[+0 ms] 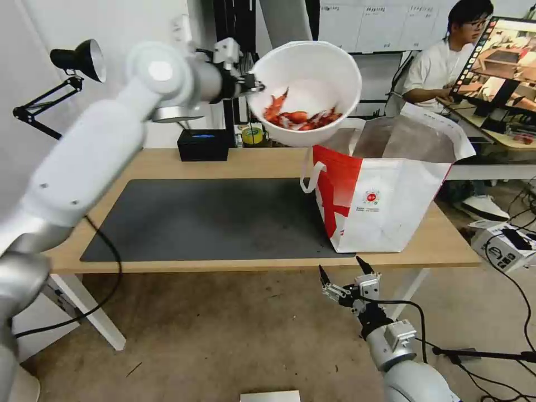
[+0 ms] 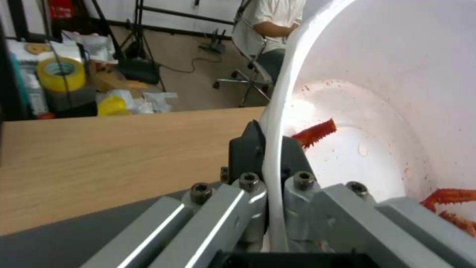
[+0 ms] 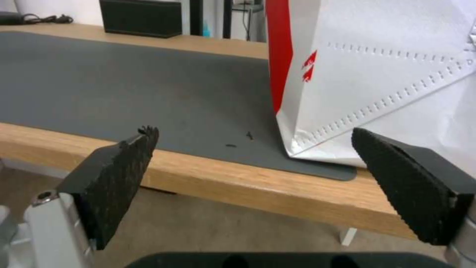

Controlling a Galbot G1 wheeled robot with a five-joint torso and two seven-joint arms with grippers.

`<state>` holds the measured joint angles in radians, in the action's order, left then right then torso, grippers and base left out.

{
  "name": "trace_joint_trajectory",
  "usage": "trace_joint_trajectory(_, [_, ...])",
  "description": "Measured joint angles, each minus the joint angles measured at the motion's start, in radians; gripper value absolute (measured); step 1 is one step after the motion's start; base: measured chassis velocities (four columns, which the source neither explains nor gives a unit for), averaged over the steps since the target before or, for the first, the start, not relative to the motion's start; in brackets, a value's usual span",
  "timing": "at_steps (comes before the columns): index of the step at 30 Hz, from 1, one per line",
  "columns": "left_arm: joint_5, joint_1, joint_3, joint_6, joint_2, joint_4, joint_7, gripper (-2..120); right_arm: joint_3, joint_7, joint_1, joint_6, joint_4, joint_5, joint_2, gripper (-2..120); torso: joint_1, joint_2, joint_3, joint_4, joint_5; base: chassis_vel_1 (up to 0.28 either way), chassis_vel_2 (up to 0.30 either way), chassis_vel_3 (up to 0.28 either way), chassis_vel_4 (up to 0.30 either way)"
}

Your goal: Pick up the trash from the table and place it into the takeout bag.

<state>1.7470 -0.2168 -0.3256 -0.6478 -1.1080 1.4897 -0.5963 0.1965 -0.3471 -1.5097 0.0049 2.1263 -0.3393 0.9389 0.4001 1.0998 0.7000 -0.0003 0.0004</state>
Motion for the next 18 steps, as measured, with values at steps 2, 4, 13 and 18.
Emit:
trace_joint_trajectory(2, [-0.007,0.000,-0.005,0.008,-0.019,-0.015,0.000,0,0.000,0.000,0.000,0.000,0.000,0.000,0.000,100,0.000,0.000,0.000,0.0000,0.0000,0.000,0.000,0.000,0.000])
trace_joint_trajectory(4, [-0.015,0.000,-0.010,0.019,-0.050,-0.044,0.000,0,0.000,0.000,0.000,0.000,0.000,0.000,0.000,100,0.000,0.000,0.000,0.0000,-0.0002,0.000,0.000,0.000,0.000])
trace_joint_trajectory(13, [-0.032,-0.003,-0.014,0.070,-0.149,-0.126,-0.018,0,0.000,0.000,0.000,0.000,0.000,0.000,0.000,100,0.000,0.000,0.000,0.0004,-0.0003,0.000,0.000,0.000,0.000])
trace_joint_trajectory(18, [-0.077,-0.011,-0.032,0.133,-0.232,-0.197,-0.040,0,0.000,0.000,0.000,0.000,0.000,0.000,0.000,100,0.000,0.000,0.000,0.0002,-0.0001,0.000,0.000,0.000,0.000])
